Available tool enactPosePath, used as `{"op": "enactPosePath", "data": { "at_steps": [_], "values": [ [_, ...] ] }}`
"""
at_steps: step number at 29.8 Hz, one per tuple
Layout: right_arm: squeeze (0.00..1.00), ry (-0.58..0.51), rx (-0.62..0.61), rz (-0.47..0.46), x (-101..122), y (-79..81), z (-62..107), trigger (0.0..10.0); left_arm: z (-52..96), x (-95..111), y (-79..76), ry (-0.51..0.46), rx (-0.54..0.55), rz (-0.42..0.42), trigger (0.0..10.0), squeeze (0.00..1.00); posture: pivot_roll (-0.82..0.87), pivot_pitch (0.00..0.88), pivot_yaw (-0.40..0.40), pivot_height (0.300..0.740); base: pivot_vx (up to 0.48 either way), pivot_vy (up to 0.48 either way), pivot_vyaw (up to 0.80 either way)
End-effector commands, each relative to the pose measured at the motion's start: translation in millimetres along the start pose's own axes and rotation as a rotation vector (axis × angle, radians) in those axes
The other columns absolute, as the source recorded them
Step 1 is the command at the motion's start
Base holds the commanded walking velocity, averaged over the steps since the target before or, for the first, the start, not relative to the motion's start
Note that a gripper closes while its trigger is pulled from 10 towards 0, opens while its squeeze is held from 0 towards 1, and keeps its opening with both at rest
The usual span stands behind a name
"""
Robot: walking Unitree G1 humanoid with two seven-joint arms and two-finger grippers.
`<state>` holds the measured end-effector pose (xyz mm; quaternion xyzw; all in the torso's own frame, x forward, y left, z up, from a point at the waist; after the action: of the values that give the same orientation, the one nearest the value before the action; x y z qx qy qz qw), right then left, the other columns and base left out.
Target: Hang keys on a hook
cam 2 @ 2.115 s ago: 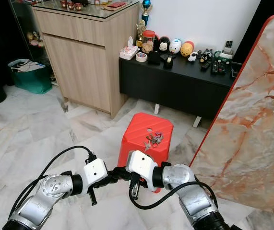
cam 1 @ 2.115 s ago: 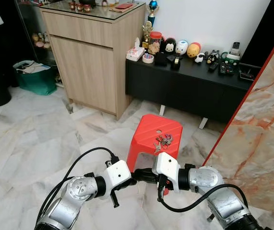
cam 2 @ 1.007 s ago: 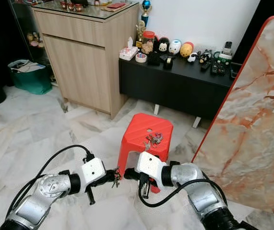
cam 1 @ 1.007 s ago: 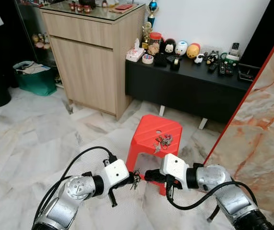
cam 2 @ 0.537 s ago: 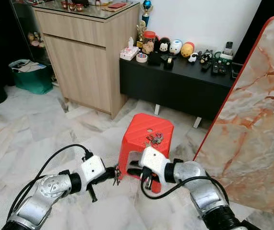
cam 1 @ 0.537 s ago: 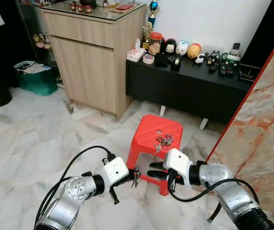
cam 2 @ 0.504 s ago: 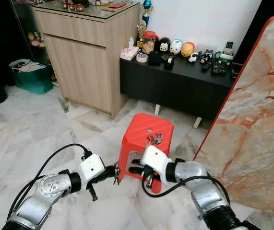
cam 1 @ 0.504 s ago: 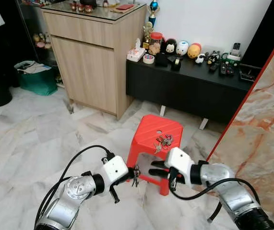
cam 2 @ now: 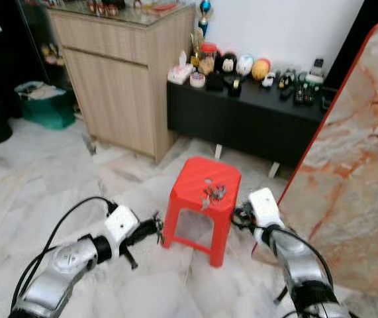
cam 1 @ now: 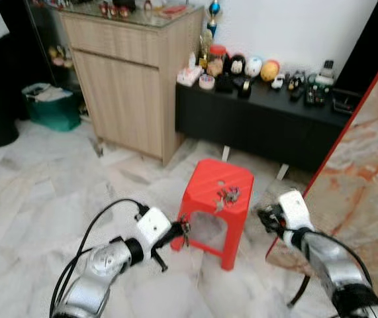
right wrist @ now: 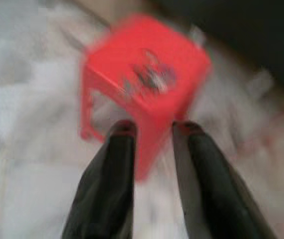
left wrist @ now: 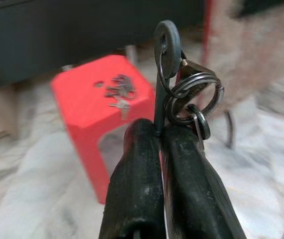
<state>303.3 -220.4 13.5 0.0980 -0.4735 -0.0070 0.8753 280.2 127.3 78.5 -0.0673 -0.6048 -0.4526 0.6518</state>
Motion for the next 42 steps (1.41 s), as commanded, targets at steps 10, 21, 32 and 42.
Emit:
{"op": "enactPosePath", "data": {
  "at_steps": [10, 21, 32, 42],
  "values": [
    [0.00, 0.444, -0.247, -0.244, -157, 5.1, 41.6, 10.0, -15.6, 4, 18.2, 0.062, 0.284, 0.091, 10.0, 0.00, 0.08, 0.000, -0.085, 0.740, 0.000, 0.000, 0.00],
    [0.00, 0.457, -0.318, -0.314, -163, 4.9, 44.2, 10.0, -30.3, 17, 3.5, 0.029, 0.250, 0.091, 10.0, 0.00, 0.07, 0.000, -0.079, 0.740, 0.000, -0.145, 0.00],
    [0.00, 0.463, -0.323, -0.321, -166, 6.9, 45.0, 10.0, -36.8, 25, -1.4, 0.004, 0.228, 0.084, 10.0, 0.00, 0.06, 0.000, -0.062, 0.740, 0.000, -0.340, -0.52],
    [0.00, 0.461, -0.329, -0.313, -168, 9.5, 45.5, 10.0, -40.1, 40, -7.0, -0.091, 0.172, 0.099, 10.0, 0.00, 0.06, 0.000, -0.039, 0.740, 0.000, -0.357, -0.47]
  ]
}}
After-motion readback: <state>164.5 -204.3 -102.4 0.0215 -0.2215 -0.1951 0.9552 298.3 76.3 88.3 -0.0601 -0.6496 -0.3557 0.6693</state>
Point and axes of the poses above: a point about 5 cm out from each wrist's last joint towards the gripper, its own z axis pointing back from the gripper into the wrist, its own x axis along the axis of the wrist's last joint, y = z × x, the point moved 1 cm from there along -z, pointing out of the wrist towards the gripper, and after that the axes turned 15 degrees about -z, right-handed, at the moved point
